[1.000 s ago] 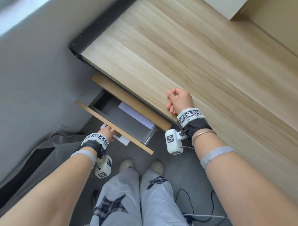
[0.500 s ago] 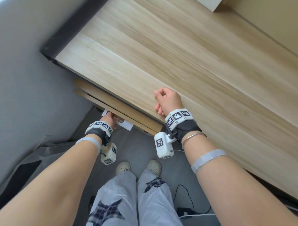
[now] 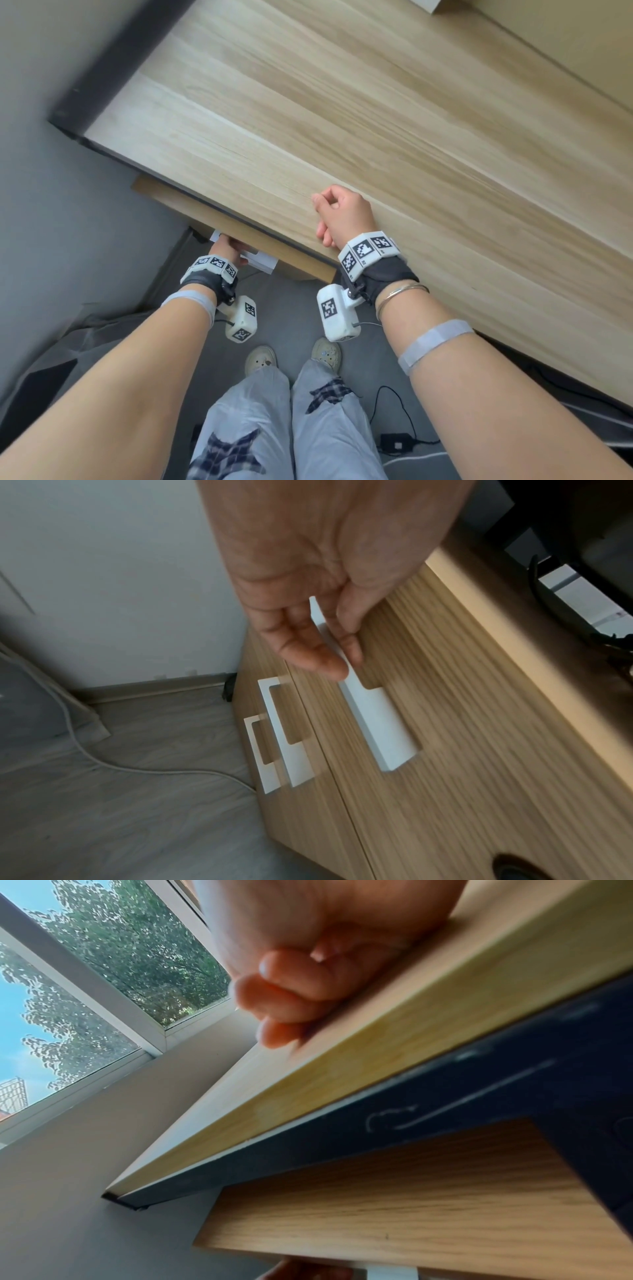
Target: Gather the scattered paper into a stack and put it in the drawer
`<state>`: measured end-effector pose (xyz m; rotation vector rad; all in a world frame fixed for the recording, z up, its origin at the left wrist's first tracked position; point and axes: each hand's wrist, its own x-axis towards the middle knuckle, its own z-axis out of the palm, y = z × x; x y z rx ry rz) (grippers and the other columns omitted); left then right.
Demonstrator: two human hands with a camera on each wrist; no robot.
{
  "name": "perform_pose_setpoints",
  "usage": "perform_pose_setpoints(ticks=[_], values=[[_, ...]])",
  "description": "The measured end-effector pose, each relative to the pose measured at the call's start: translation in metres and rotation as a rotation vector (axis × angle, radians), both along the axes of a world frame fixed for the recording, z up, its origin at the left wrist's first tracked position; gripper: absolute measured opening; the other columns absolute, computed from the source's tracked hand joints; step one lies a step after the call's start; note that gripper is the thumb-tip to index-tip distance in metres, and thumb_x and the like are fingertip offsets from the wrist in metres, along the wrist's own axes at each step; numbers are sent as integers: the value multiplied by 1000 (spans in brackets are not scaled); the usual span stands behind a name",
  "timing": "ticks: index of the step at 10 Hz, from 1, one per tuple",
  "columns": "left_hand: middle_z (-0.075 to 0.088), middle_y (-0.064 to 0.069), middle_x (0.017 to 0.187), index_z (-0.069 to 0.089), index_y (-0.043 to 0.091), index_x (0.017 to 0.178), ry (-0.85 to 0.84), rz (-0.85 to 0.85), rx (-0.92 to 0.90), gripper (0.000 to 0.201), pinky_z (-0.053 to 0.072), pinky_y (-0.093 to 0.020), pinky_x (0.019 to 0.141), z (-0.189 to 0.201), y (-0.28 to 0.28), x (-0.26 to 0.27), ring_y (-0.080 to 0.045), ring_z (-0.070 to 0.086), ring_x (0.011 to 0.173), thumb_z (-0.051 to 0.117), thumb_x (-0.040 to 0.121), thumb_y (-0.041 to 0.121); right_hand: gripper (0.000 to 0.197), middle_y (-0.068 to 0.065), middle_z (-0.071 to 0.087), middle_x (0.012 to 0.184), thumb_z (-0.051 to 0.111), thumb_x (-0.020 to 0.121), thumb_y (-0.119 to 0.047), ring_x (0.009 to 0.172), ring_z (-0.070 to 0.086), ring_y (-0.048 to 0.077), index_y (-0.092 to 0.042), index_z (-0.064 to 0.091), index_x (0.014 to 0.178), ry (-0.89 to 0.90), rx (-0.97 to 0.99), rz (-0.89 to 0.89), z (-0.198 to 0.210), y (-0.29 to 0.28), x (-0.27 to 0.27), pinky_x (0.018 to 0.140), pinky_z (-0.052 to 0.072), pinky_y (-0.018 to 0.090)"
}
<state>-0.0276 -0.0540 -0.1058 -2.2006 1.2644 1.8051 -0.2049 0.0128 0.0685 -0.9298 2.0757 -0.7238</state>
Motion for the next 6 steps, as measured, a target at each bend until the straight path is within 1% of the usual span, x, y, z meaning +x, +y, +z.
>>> perform_pose_setpoints(ticks=[1, 2, 3, 4, 5, 6], values=[[57, -25, 128, 41, -5, 132, 9, -110, -70, 40, 50, -32, 75, 3, 2, 4, -38, 60, 112, 41, 93, 0, 26, 0, 59, 46, 51, 93, -28, 27, 44, 5, -7, 60, 80, 8, 3, 3, 1, 0, 0, 36, 40, 11], [58, -24, 127, 48, -3, 129, 45, -161, -40, 37, 56, -35, 67, 12, 1, 6, -35, 64, 102, 46, 93, 4, 26, 0, 59, 46, 51, 93, -28, 27, 45, 5, -7, 60, 80, 3, 7, -5, 2, 0, 1, 37, 40, 12], [63, -15, 124, 60, 1, 117, 51, -235, 14, 27, 59, -25, 59, 30, 2, 9, -29, 68, 88, 49, 93, 8, 24, 0, 59, 45, 51, 93, -27, 27, 45, 5, -9, 60, 79, -5, 14, -4, 4, 0, 2, 36, 39, 12], [63, -14, 124, 59, 7, 119, 56, -270, 8, 28, 48, -21, 53, 53, 13, 7, -14, 59, 65, 44, 95, 7, 23, 0, 59, 46, 51, 93, -25, 27, 47, 4, -13, 56, 74, -57, 27, 1, 7, -2, 0, 35, 38, 13], [66, -12, 120, 55, 8, 123, 21, -448, -56, 31, 46, -19, 57, 88, 30, 1, -13, 59, 66, 44, 95, 10, 24, 2, 62, 55, 48, 94, -18, 31, 52, 4, -16, 55, 72, -175, 61, 16, 17, 4, 0, 36, 41, 14], [68, -4, 105, 58, 10, 114, 90, -647, -59, 24, 47, -12, 52, 124, 45, -16, -8, 59, 68, 45, 94, 13, 26, -4, 63, 61, 46, 95, -14, 46, 57, 4, -21, 58, 74, -169, -97, -52, 43, 15, -13, 49, 45, 14]])
